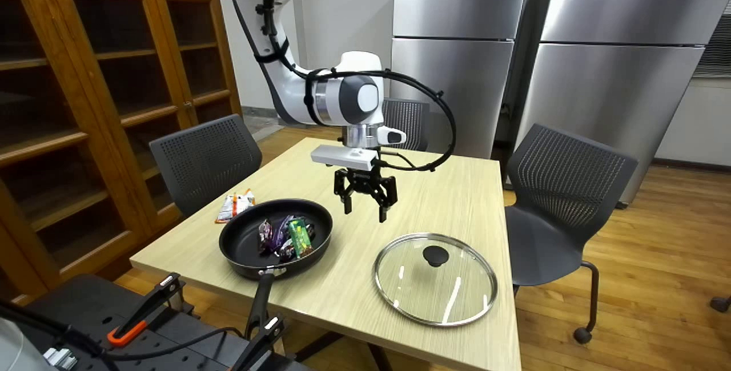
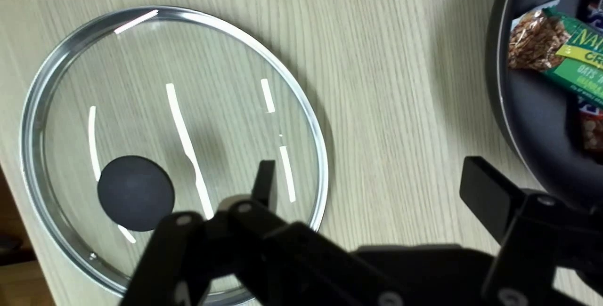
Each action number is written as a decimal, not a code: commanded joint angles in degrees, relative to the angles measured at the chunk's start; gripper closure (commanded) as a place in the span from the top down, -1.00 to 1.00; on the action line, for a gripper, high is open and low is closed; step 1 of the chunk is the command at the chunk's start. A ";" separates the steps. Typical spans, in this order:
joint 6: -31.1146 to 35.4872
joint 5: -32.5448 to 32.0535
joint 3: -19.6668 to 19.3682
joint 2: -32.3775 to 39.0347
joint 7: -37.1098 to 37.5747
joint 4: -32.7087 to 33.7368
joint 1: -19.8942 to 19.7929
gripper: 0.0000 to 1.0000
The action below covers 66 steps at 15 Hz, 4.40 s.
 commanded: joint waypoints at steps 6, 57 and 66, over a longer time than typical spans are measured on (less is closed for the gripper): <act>-0.69 2.22 0.68 1.68 -7.37 5.38 -6.86 1.00; -14.88 4.23 0.14 22.55 -16.27 31.50 -16.10 -0.02; -15.05 3.63 0.34 20.15 -16.93 29.49 -15.22 -0.21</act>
